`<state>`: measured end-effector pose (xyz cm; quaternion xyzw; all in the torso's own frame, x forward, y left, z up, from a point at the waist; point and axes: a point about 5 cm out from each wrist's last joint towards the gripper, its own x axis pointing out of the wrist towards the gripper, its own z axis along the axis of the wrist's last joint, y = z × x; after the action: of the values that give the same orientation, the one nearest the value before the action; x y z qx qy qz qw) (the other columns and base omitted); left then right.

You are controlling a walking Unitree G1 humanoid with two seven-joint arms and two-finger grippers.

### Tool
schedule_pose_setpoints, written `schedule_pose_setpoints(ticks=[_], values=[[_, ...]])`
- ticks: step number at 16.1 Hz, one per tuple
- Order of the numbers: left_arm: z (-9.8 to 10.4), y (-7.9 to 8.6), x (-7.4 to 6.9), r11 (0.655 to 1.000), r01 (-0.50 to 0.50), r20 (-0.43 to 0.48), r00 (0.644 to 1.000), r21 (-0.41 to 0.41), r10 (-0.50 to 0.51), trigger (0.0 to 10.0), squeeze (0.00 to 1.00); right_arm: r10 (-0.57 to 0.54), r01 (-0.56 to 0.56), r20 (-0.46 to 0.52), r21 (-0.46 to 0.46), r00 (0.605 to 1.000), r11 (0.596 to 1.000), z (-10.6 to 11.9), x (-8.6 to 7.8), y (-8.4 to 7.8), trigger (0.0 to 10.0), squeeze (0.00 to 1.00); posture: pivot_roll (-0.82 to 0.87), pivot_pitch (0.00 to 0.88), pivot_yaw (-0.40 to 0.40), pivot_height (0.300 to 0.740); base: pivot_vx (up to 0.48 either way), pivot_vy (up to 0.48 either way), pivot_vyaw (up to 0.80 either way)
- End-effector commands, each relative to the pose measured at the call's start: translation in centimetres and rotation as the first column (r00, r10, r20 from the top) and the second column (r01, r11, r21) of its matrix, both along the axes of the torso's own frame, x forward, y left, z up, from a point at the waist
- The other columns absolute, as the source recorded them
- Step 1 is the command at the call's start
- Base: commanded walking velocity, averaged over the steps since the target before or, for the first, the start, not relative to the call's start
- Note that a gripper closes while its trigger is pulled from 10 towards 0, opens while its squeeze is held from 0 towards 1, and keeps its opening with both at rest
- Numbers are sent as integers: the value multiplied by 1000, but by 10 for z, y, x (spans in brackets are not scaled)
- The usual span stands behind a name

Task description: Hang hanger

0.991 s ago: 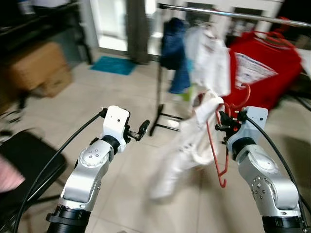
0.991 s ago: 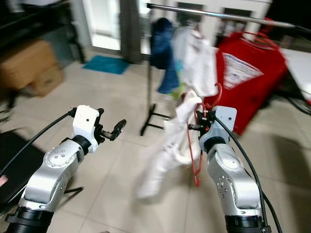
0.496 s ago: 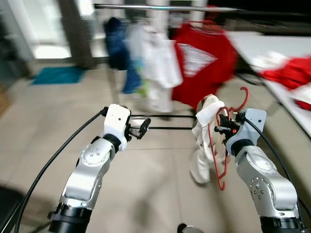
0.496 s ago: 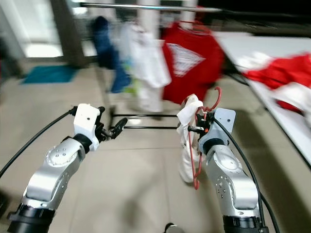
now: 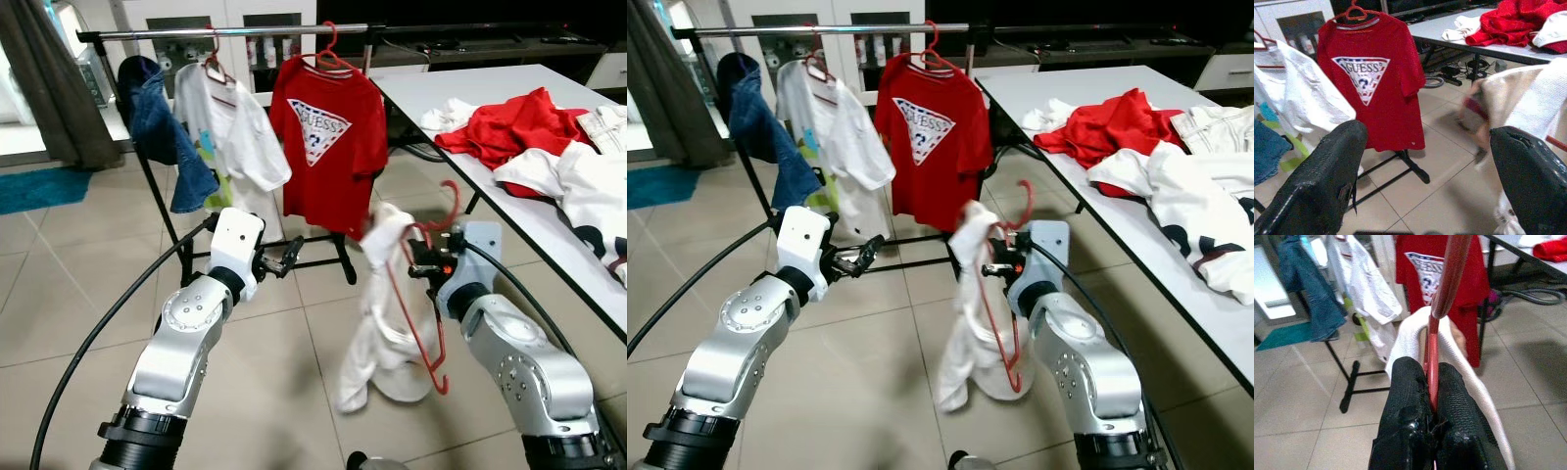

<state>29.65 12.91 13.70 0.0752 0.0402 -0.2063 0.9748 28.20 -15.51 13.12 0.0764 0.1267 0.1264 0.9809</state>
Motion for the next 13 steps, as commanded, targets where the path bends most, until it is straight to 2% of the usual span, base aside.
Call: schedule_pose_setpoints(ticks=[1,4,10,12,13], values=[[1,1,-1,1000,-3,0,1000,-4,3,10000,0,51,-51,66,8,997,999,16,3,6,10000,0,-136,0,4,740,0,0,0],[1,5,-1,1000,-26,5,1000,-1,26,10000,0,78,-78,78,-6,994,997,17,4,5,10000,0,-127,0,3,740,0,480,0],[1,7,0,999,-33,-15,999,19,34,10000,0,123,-121,107,-25,987,992,18,3,4,10000,0,-132,0,18,740,0,0,0],[2,4,-1,1000,-5,-49,999,-25,3,10000,0,171,-168,124,-34,977,985,23,0,7,10000,0,-143,0,20,740,0,0,0],[3,3,0,999,10,-56,998,-52,-13,10000,1000,188,-184,129,-38,974,982,25,-1,8,10000,0,-147,0,20,740,0,0,0]])
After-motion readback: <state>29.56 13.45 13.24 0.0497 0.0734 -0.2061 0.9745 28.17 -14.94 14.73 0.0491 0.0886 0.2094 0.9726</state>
